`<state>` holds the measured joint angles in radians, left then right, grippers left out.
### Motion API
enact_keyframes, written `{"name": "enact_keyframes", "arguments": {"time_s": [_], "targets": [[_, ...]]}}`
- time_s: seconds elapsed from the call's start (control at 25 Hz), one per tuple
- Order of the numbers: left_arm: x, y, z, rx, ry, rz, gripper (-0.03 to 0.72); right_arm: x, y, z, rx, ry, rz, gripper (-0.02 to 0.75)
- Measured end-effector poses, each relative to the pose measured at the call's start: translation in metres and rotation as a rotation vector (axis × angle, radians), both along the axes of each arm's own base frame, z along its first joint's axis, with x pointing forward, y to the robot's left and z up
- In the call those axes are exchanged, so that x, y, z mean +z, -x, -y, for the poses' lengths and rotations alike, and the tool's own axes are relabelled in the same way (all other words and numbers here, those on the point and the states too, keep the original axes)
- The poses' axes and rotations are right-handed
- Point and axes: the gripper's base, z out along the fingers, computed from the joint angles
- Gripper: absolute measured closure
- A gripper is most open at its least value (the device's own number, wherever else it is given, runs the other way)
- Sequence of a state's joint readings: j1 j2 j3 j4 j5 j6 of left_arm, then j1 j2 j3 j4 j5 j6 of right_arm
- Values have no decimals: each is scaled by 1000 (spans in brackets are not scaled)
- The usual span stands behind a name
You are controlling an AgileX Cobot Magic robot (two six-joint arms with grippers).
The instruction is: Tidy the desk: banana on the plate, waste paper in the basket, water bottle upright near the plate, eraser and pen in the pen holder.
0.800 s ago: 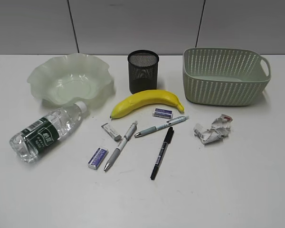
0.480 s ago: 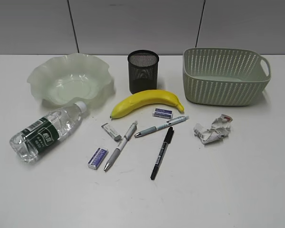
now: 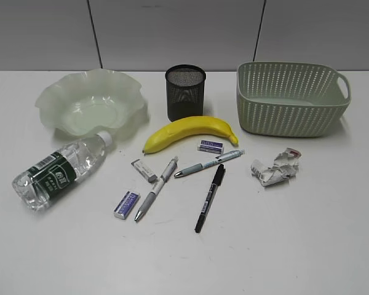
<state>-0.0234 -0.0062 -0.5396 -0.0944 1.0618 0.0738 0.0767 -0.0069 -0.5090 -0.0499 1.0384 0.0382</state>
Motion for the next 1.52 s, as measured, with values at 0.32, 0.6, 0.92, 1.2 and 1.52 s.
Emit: {"name": "enact_keyframes", "arguments": {"time_s": [0.32, 0.6, 0.92, 1.2, 1.52], "targets": [[0, 0, 0, 0, 0, 0, 452, 0, 0, 0, 0, 0, 0, 315], [0, 0, 0, -3, 5, 0, 452, 0, 0, 0, 0, 0, 0, 315], [30, -30, 5, -16, 99, 161, 451, 0, 0, 0, 0, 0, 0, 315], [40, -126, 13, -24, 250, 63, 451, 0, 0, 0, 0, 0, 0, 315], [4, -261, 56, -340, 91, -329, 423, 0, 0, 0, 0, 0, 0, 314]]}}
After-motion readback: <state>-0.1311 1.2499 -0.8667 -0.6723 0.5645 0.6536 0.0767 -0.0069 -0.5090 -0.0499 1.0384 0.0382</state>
